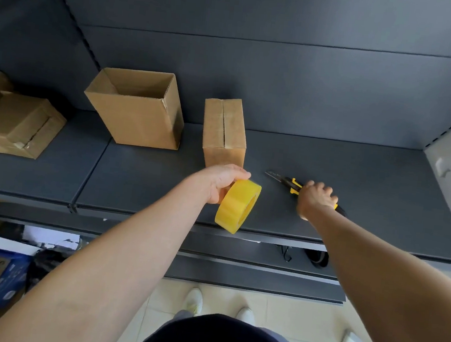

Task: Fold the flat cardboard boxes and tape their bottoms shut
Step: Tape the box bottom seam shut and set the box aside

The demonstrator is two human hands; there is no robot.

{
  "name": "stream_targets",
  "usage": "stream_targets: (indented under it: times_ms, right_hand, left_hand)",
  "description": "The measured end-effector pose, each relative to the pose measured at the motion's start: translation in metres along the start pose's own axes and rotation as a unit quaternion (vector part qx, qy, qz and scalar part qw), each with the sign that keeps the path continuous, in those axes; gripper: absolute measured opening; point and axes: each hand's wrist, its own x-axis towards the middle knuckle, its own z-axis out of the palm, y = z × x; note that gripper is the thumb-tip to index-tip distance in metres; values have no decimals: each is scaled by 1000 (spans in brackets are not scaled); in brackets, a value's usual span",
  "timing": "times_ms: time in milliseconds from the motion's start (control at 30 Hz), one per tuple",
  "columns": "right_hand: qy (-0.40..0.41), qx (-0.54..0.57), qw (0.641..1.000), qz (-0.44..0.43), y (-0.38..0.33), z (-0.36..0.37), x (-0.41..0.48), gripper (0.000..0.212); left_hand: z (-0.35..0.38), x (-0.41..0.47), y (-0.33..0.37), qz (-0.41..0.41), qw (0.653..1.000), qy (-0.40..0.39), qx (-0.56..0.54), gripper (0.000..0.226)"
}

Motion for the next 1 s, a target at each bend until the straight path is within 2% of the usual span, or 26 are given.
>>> stream_targets:
  times_ms: [167, 267, 333, 400, 467, 533, 567, 633, 733, 833, 900, 1000]
  right_hand:
    - [22, 27, 999, -27, 13, 0, 3, 56]
    - [65, 40, 995, -68, 17, -2, 1, 47]
    - [58, 122, 987, -84, 17, -8, -1, 35]
    - [57, 222, 972, -56, 19, -16, -2, 27]
    - [71, 298, 952, -23, 22, -26, -4, 26]
    - [41, 342, 939, 4, 22, -37, -9, 27]
    - [8, 386, 922, 28, 21, -40, -12, 32]
    - [-109, 515, 847, 79, 18, -45, -17, 45]
    - [-216, 620, 751, 75, 20, -46, -19, 46]
    - [-215, 700, 675, 91, 21, -48, -16, 23]
    - [-187, 736, 642, 112, 22, -49, -11, 11]
    - [-105, 773, 606, 159, 35, -52, -3, 26]
  left_hand:
    - [25, 8, 5, 24, 1000, 12, 12, 14]
    - [38, 11, 9, 31, 999, 16, 10, 18]
    - [45, 14, 12, 34, 999, 16, 7, 19]
    - [54, 15, 15, 38, 999, 20, 4, 20]
    - [61, 16, 19, 44, 999, 28, 3, 20]
    - [69, 18, 21, 53, 998, 37, 10, 19]
    - [73, 18, 23, 58, 997, 44, 16, 19]
    - [81, 18, 26, 70, 996, 57, 27, 19]
    - [90, 18, 27, 99, 991, 65, 65, 19]
    - [93, 15, 27, 118, 988, 44, 92, 11]
    - [94, 12, 26, 117, 990, 9, 80, 4]
    - [84, 6, 28, 103, 993, -38, 31, 9]
